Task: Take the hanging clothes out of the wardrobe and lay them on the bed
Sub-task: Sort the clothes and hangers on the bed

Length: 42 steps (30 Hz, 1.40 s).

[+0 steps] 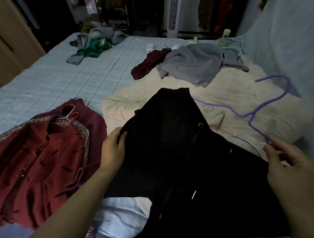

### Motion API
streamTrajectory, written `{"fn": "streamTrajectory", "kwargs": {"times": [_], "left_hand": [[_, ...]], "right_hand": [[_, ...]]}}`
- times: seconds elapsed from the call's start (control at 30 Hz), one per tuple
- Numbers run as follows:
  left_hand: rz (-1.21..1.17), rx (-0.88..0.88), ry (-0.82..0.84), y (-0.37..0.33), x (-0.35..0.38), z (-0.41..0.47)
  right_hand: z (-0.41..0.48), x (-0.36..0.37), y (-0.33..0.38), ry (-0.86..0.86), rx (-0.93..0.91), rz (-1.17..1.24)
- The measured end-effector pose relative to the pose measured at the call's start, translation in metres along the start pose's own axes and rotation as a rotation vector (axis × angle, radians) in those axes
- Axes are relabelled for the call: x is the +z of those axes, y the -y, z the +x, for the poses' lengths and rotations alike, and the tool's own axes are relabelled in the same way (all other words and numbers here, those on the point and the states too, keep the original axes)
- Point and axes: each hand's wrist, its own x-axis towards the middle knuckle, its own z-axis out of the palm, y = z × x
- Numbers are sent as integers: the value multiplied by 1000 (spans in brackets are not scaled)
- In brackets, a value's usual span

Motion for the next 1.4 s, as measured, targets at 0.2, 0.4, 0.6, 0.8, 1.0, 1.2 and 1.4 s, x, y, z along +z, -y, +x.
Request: {"fn": "streamTrajectory", "kwargs": {"times": [0.2, 0.4, 0.6, 0.8, 1.0, 1.2, 1.4], "left_hand": [[-110, 407, 38, -165, 20, 46], [-166, 409, 105, -203, 34, 53], [110, -72, 128, -62, -1, -22], [163, -171, -81, -33, -77, -70], [129, -266, -465, -27, -199, -113], [104, -424, -683, -4, -314, -191], [99, -578, -840, 60, -391, -289]], "right_hand": [[36, -7, 29, -116, -110, 110], [47, -33, 27, -156, -244, 114], [19, 5, 18, 102, -384, 46], [9, 64, 59, 339, -443, 242], [-33, 145, 156, 543, -546, 500], [-124, 207, 274, 731, -719, 715], [-261, 251, 356, 906, -846, 746]]}}
